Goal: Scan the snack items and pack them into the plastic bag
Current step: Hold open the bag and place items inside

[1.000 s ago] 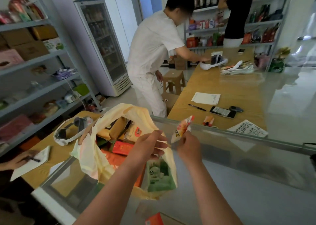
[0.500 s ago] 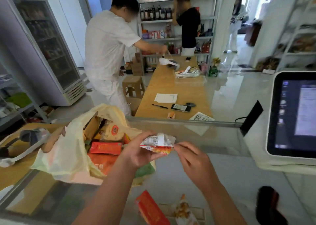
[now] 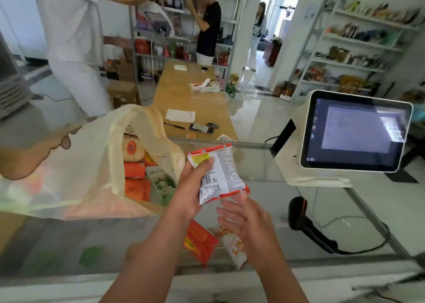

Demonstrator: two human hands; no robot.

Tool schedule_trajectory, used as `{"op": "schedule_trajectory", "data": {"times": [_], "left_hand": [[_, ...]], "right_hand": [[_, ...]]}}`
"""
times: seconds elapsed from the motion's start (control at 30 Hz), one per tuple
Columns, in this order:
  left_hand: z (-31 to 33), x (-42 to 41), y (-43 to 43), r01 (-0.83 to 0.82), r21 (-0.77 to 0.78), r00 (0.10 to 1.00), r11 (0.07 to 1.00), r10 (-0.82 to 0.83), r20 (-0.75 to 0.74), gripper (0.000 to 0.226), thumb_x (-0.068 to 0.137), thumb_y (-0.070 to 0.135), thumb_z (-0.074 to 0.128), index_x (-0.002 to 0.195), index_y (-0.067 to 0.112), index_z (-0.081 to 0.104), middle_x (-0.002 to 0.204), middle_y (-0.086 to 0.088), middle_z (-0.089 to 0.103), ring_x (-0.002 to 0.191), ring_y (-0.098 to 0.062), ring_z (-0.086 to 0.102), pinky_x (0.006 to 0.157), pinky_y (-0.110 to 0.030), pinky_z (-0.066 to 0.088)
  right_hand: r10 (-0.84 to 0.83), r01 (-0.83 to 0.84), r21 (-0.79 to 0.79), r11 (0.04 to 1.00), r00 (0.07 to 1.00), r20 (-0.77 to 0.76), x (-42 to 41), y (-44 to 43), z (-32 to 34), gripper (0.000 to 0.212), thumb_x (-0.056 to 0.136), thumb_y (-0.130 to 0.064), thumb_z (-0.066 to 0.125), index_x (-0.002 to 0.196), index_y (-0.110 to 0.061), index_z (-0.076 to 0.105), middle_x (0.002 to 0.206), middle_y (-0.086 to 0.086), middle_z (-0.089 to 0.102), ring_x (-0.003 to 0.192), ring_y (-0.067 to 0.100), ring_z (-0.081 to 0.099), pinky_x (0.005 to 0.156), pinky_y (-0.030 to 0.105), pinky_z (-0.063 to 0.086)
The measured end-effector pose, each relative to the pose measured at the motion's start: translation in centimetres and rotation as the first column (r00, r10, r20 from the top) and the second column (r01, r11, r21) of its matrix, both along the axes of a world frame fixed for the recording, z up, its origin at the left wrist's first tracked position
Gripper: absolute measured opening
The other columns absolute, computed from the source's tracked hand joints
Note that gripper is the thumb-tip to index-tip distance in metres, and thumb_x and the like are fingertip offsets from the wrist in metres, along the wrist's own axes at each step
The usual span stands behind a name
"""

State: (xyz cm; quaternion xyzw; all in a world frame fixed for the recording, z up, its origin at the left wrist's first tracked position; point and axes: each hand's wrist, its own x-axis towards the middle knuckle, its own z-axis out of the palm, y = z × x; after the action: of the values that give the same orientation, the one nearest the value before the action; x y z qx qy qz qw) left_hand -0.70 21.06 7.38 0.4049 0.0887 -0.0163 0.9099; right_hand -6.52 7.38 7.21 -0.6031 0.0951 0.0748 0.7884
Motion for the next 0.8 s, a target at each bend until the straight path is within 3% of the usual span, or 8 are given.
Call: {"op": "schedule_trajectory", "data": {"times": [0.1,0.23,0.3,0.4,0.5,0.6,0.67,0.8], "left_hand": [[-0.4,-1.6,-1.4,0.023,-0.037,1.000,0.999,-0.023,-0.001,0.031,0.087,0.008,0.064,0.116,0.008,0.055,0.110,-0.022,0.067,0.088,-0.030,0.068,0.070,-0.042,0.059],[-0.1,-2.6,-1.4,0.008,-0.088,1.000,0.996,-0.009,-0.006,0.019,0.090,0.001,0.058,0.107,0.009,0.056,0.102,-0.019,0.068,0.079,-0.027,0.070,0.065,-0.041,0.059],[0.2,-2.4,-1.3,-0.033,-0.114,0.999,0.993,0.034,0.006,0.018,0.091,-0.004,0.054,0.099,0.012,0.058,0.097,-0.015,0.069,0.075,-0.024,0.071,0.062,-0.040,0.059],[0.6,-1.8,-2.3,-0.071,-0.134,0.997,0.988,0.075,0.028,0.027,0.091,-0.008,0.052,0.101,0.016,0.059,0.095,-0.012,0.070,0.077,-0.022,0.071,0.063,-0.038,0.060],[0.6,-1.1,-4.7,-0.056,-0.151,0.998,0.987,0.057,0.002,0.020,0.092,-0.004,0.054,0.102,0.013,0.058,0.099,-0.015,0.069,0.081,-0.026,0.070,0.072,-0.047,0.057],[0.6,-0.2,-7.6,0.096,-0.164,0.985,0.982,-0.117,-0.125,0.015,0.088,0.010,0.064,0.103,0.006,0.061,0.103,-0.021,0.070,0.086,-0.032,0.071,0.072,-0.054,0.057],[0.3,0.7,-9.7,0.184,-0.135,0.960,0.974,-0.207,-0.186,0.020,0.086,0.012,0.066,0.103,0.002,0.062,0.103,-0.023,0.070,0.085,-0.034,0.071,0.071,-0.055,0.057],[-0.7,2.8,-14.0,0.137,-0.063,0.966,0.989,-0.148,-0.212,0.026,0.088,0.004,0.061,0.113,-0.001,0.057,0.107,-0.025,0.066,0.086,-0.034,0.069,0.071,-0.048,0.059]], "right_hand": [[0.098,-0.098,-0.005,0.995,0.993,-0.062,-2.0,1.2,0.5,0.039,0.085,-0.032,0.060,0.096,0.005,0.067,0.086,0.021,0.071,0.075,0.031,0.070,0.072,0.038,0.058],[0.092,-0.081,0.110,0.991,0.990,-0.107,-2.6,1.6,1.2,0.013,0.089,-0.012,0.061,0.081,-0.002,0.064,0.065,0.011,0.061,0.056,0.019,0.061,0.055,0.028,0.054],[0.099,-0.087,0.095,0.992,0.987,-0.129,-2.5,1.3,1.5,0.013,0.091,-0.009,0.058,0.079,-0.005,0.060,0.060,0.006,0.054,0.052,0.017,0.057,0.048,0.025,0.048],[0.107,-0.104,0.035,0.994,0.989,-0.098,-1.9,-0.2,1.7,0.012,0.093,-0.008,0.054,0.081,-0.006,0.055,0.058,0.006,0.048,0.051,0.019,0.055,0.047,0.026,0.045],[0.138,-0.133,0.052,0.990,0.986,-0.096,-0.9,-2.2,1.9,0.011,0.094,-0.008,0.050,0.083,-0.005,0.052,0.059,0.006,0.043,0.052,0.019,0.055,0.048,0.027,0.045],[0.200,-0.191,0.071,0.979,0.969,-0.147,0.2,-5.3,1.4,0.008,0.093,-0.009,0.048,0.087,-0.005,0.051,0.059,0.006,0.039,0.049,0.018,0.054,0.050,0.027,0.043],[0.212,-0.206,0.048,0.977,0.958,-0.194,0.9,-7.5,1.0,0.010,0.093,-0.011,0.049,0.086,-0.004,0.052,0.058,0.005,0.042,0.048,0.018,0.052,0.049,0.026,0.042],[0.219,-0.224,0.001,0.974,0.950,-0.223,2.2,-11.4,0.1,0.022,0.093,-0.027,0.056,0.088,-0.006,0.062,0.066,0.007,0.057,0.053,0.017,0.058,0.044,0.025,0.046]]}}
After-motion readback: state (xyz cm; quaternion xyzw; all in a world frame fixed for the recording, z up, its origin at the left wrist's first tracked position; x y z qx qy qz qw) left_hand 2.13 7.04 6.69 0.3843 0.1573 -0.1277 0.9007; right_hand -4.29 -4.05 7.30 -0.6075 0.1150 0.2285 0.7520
